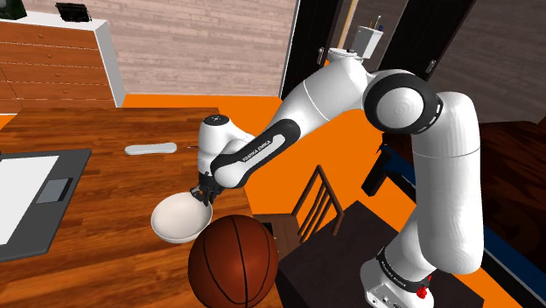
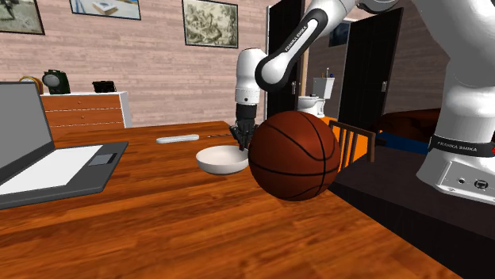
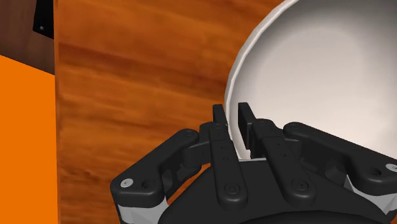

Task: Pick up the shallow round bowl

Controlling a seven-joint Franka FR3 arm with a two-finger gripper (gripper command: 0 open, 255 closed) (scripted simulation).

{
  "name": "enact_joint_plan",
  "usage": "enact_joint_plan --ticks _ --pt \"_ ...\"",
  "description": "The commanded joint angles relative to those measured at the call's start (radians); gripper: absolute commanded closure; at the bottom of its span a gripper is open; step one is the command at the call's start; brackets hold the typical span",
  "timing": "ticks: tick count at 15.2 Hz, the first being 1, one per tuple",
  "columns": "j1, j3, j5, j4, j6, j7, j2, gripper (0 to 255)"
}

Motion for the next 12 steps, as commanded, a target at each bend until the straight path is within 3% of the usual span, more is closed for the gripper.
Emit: enact_joint_plan --ticks 1,12 --pt "-0.002 0.003 0.003 0.0 -0.009 -0.002 -0.009 255" --pt "-0.024 0.032 0.043 0.004 -0.116 -0.025 -0.114 255"
